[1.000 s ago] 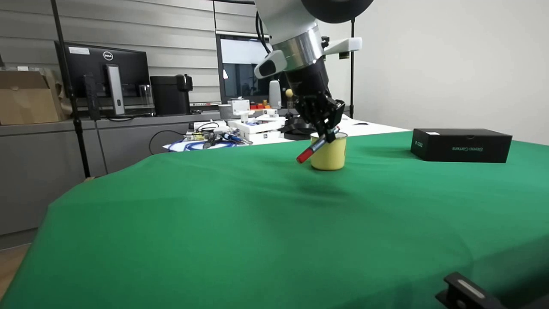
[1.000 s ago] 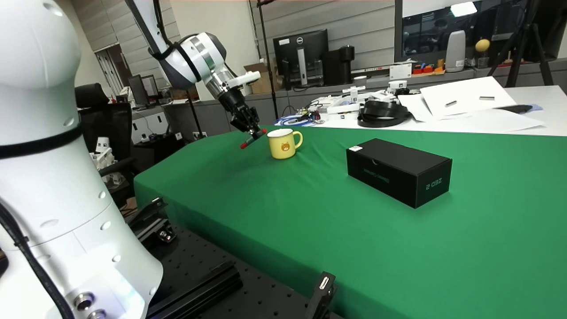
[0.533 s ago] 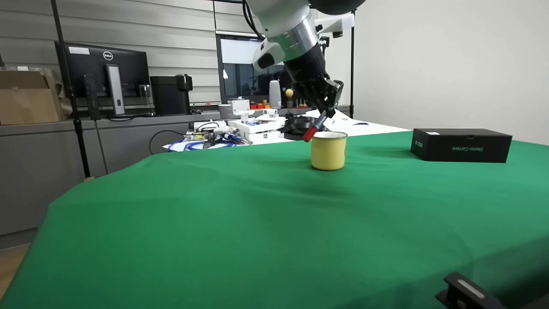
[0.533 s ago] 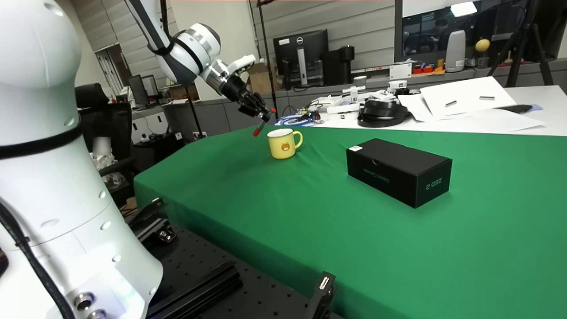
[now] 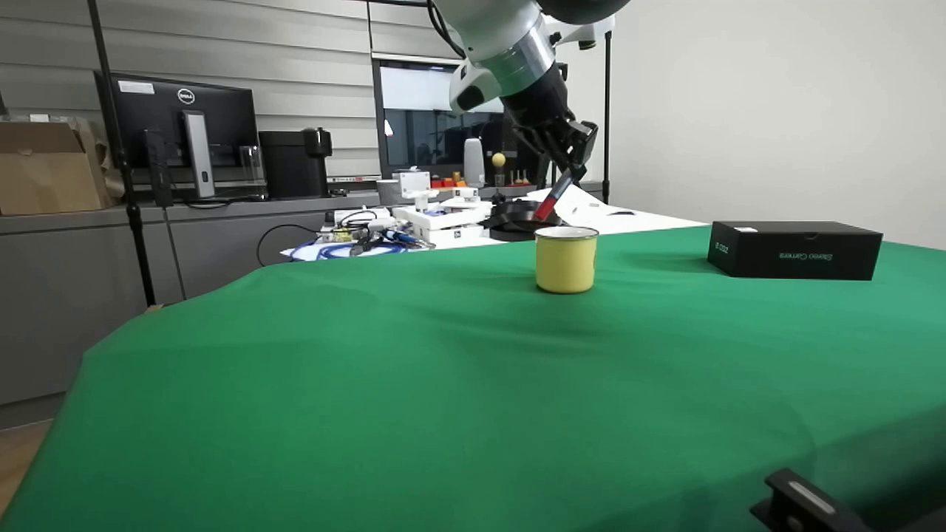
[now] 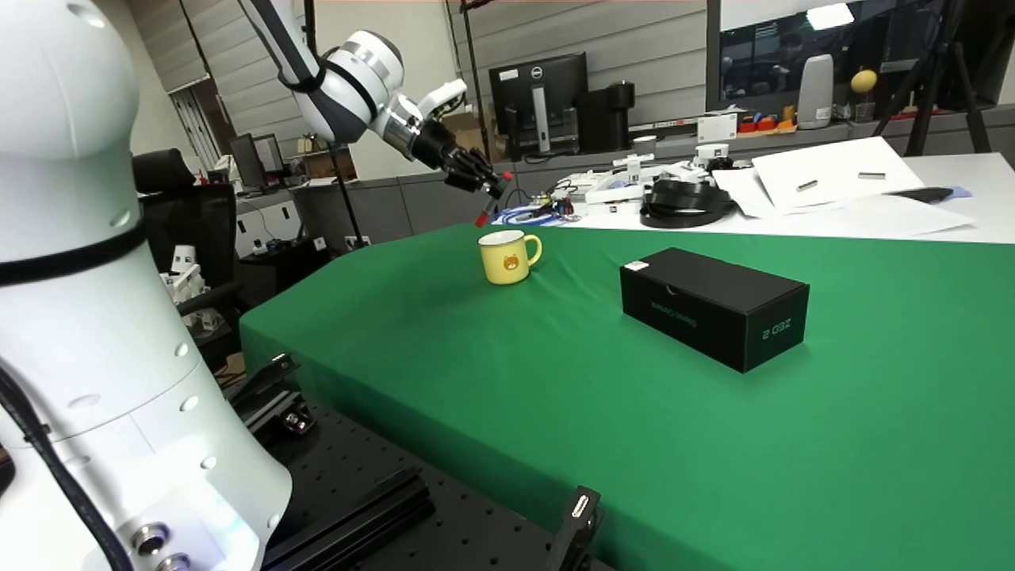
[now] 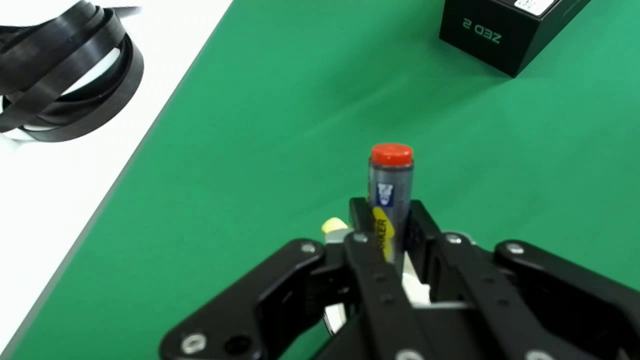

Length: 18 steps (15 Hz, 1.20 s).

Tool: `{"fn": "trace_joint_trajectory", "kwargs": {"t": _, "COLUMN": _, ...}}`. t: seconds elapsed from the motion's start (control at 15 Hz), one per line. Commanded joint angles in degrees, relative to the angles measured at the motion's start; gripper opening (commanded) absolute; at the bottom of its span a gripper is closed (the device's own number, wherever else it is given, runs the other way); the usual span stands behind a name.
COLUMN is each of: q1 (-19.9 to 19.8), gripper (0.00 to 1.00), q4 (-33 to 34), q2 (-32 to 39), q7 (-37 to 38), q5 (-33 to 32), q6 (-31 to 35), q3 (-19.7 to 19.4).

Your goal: Put the red marker inside the yellow mug

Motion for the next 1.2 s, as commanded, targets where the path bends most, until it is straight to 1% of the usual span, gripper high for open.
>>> {"fn": "trace_joint_trajectory", "kwargs": {"t": 0.0, "q1": -1.66, "gripper": 0.05, "q4": 0.78, "q2": 0.0, "q7": 2.77, "q5": -2.23, "q6": -1.98, "q3": 0.76}}
{"fn": "trace_joint_trajectory", "kwargs": {"t": 0.6, "q1": -3.8, "gripper": 0.05, "q4": -0.01, "q2": 2.63, "q7": 2.8, "q5": -1.97, "q6": -2.85, "q3": 0.81}}
{"fn": "trace_joint_trajectory", "kwargs": {"t": 1.0, "q1": -3.81, "gripper": 0.05, "q4": 0.08, "q2": 5.78, "q7": 3.17, "q5": -1.41, "q6": -3.0, "q3": 1.23}}
{"fn": "trace_joint_trajectory", "kwargs": {"t": 1.07, "q1": -3.79, "gripper": 0.44, "q4": 0.26, "q2": 5.87, "q7": 3.23, "q5": -0.99, "q6": -3.26, "q3": 1.42}}
{"fn": "trace_joint_trajectory", "kwargs": {"t": 1.13, "q1": -3.75, "gripper": 0.47, "q4": 0.38, "q2": 5.75, "q7": 3.24, "q5": -0.83, "q6": -3.46, "q3": 1.57}}
